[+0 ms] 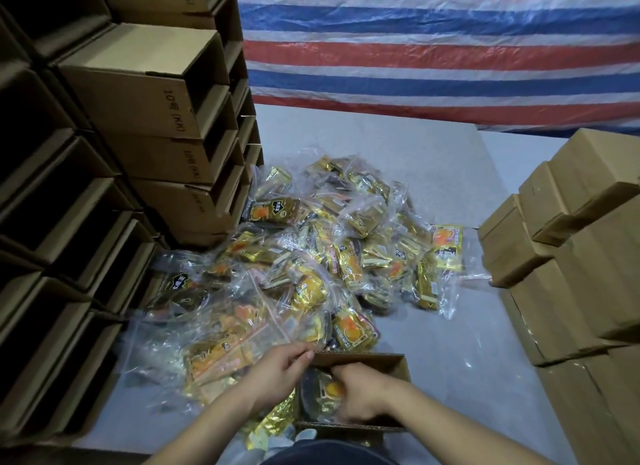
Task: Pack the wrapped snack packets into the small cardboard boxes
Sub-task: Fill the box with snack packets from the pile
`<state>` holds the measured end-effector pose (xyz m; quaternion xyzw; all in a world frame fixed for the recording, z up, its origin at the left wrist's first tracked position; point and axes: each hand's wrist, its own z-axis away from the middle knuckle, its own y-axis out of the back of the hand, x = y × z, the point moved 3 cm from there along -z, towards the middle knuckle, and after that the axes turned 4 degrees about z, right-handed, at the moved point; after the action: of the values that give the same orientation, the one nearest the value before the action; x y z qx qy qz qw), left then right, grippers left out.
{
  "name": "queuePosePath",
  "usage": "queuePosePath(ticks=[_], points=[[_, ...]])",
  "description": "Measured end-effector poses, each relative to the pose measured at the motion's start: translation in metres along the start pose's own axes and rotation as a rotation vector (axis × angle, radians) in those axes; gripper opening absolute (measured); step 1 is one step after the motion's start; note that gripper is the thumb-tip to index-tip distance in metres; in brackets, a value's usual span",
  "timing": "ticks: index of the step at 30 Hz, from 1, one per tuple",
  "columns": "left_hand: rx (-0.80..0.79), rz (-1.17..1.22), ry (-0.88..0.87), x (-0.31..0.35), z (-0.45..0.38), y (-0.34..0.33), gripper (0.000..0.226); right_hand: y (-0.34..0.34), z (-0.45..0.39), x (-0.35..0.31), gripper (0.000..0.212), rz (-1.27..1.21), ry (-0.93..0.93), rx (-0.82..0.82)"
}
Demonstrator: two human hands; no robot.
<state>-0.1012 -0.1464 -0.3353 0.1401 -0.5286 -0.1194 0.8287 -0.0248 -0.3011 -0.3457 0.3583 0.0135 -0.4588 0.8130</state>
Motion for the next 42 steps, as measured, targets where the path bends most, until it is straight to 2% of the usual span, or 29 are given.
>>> queuePosePath(ticks=[1,5,12,14,17,19,22,25,27,29,32,33,34,36,38,40,42], points=[[-0.004,-0.003,-0.002,0.000,0.000,0.000,0.028,0.006,0.006,0.003,0.064,-0.052,0.010,-0.006],[-0.008,-0.006,-0.003,0.002,-0.002,-0.003,0.028,0.026,0.026,0.007,0.025,-0.059,0.063,0.040],[-0.018,-0.032,-0.014,-0.002,-0.002,-0.002,0.029,-0.014,-0.003,-0.017,0.057,-0.032,-0.030,-0.325],[-0.008,-0.022,-0.018,-0.005,0.000,0.000,0.027,-0.013,-0.002,-0.017,0.060,-0.075,-0.036,-0.312],[0.006,-0.006,-0.011,-0.008,0.001,0.001,0.025,0.001,0.006,-0.009,0.048,-0.132,-0.026,-0.170],[0.009,-0.007,-0.006,-0.007,0.000,0.000,0.025,0.009,0.009,0.002,0.049,-0.154,-0.047,-0.108],[0.000,-0.006,0.018,-0.005,0.000,-0.001,0.025,0.010,0.011,0.006,0.055,0.006,-0.098,-0.165],[0.001,0.009,0.038,-0.007,-0.002,-0.002,0.025,0.009,0.013,-0.001,0.052,0.061,-0.137,-0.201],[0.017,0.035,0.041,-0.009,-0.003,-0.003,0.023,0.014,0.019,-0.004,0.049,0.080,-0.102,-0.165],[0.012,0.061,0.035,-0.009,-0.004,-0.003,0.022,0.021,0.033,-0.006,0.039,0.039,-0.011,-0.018],[-0.009,0.062,0.029,-0.007,-0.005,-0.002,0.023,0.034,0.063,0.001,0.023,0.040,0.147,0.474],[-0.004,0.067,0.039,-0.006,-0.005,-0.003,0.022,0.037,0.069,0.008,0.026,0.107,0.174,0.582],[0.007,0.077,0.053,-0.005,-0.004,-0.003,0.021,0.038,0.069,0.016,0.039,0.172,0.167,0.620],[0.044,0.108,0.090,-0.003,-0.003,-0.007,0.017,0.039,0.061,0.034,0.056,0.241,0.066,0.536],[0.080,0.133,0.106,0.001,-0.001,-0.011,0.016,0.037,0.051,0.042,0.041,0.246,0.007,0.462],[0.078,0.122,0.102,0.006,0.000,-0.014,0.020,0.033,0.045,0.047,0.022,0.224,-0.008,0.467],[0.065,0.084,0.081,0.012,0.001,-0.016,0.022,0.032,0.044,0.051,0.017,0.234,-0.019,0.485]])
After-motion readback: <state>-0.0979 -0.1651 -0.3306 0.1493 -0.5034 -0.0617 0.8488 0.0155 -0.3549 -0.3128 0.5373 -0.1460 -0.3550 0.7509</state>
